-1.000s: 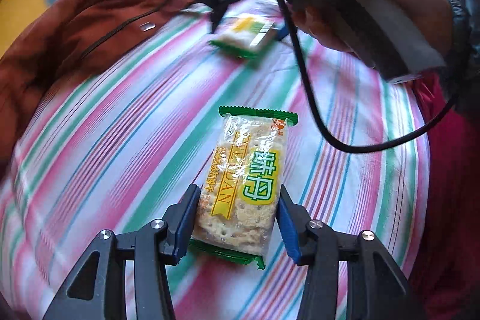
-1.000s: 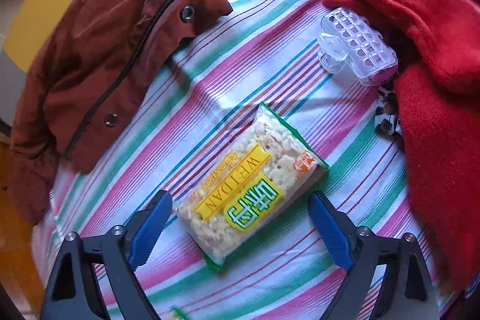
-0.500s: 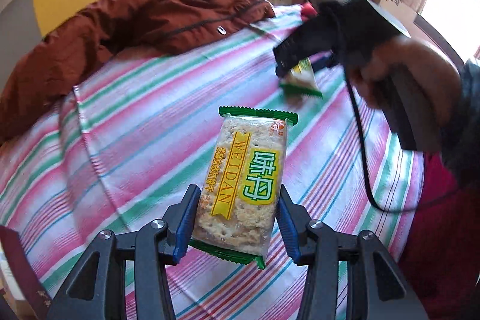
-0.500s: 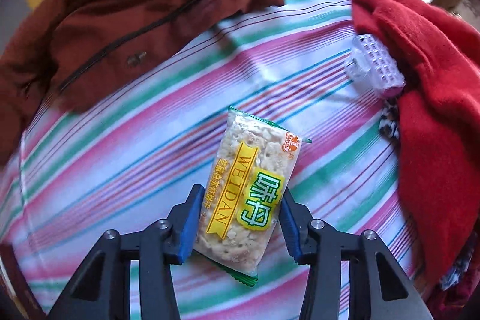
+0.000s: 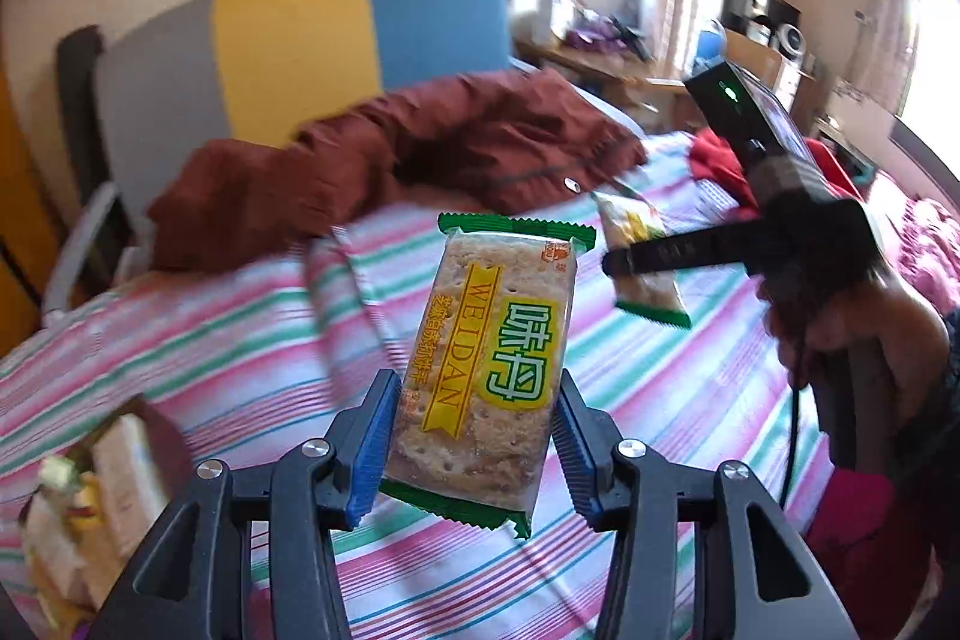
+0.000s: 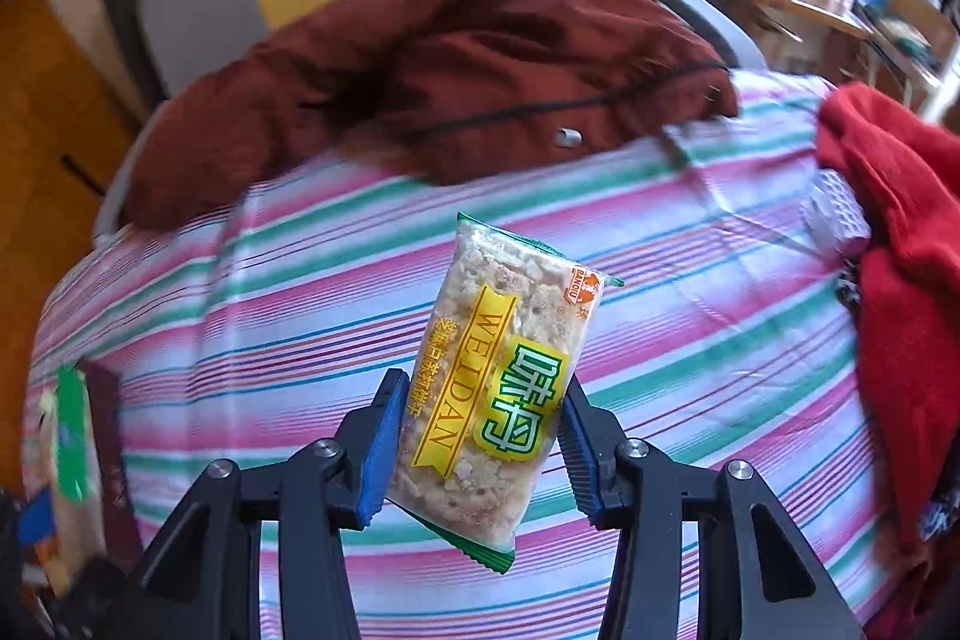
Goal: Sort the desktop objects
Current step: 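Carry both WEIDAN snack bars into the gold tray and open both tools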
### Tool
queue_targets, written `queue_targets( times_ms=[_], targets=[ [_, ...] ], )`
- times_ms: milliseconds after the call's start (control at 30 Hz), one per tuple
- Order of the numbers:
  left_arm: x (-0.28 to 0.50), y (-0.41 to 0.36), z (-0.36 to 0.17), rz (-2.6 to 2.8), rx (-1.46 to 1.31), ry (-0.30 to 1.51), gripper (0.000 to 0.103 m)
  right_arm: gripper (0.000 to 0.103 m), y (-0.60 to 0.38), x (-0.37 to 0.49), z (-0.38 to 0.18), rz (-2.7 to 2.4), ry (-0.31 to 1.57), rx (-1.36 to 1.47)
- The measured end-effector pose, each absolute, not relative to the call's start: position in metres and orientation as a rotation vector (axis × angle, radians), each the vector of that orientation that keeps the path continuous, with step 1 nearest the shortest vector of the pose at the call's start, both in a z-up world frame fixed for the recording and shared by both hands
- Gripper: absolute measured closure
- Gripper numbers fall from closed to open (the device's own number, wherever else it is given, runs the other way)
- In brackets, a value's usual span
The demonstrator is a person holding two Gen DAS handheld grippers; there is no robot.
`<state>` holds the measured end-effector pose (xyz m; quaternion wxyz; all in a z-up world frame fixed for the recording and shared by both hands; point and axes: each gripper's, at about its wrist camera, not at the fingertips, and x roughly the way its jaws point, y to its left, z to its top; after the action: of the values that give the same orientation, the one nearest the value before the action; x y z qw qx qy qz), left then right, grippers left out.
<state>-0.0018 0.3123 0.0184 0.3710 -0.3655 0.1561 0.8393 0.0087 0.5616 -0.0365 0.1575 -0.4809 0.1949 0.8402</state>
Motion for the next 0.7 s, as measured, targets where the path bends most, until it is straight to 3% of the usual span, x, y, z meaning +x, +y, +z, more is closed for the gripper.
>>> queue_targets(
  times_ms=[267, 700],
  targets=[
    [-0.006, 0.242, 0.042, 2.348, -0.907, 0.362, 0.053, 0.055, 0.477, 0.008, -0.013, 2.584, 0.5, -1.372],
    [-0.022, 0.141, 0.033, 2.565, -0.998, 0.265, 0.053, 0.055, 0.348, -0.02, -0.008, 2.817, 0.444, -1.474]
  ],
)
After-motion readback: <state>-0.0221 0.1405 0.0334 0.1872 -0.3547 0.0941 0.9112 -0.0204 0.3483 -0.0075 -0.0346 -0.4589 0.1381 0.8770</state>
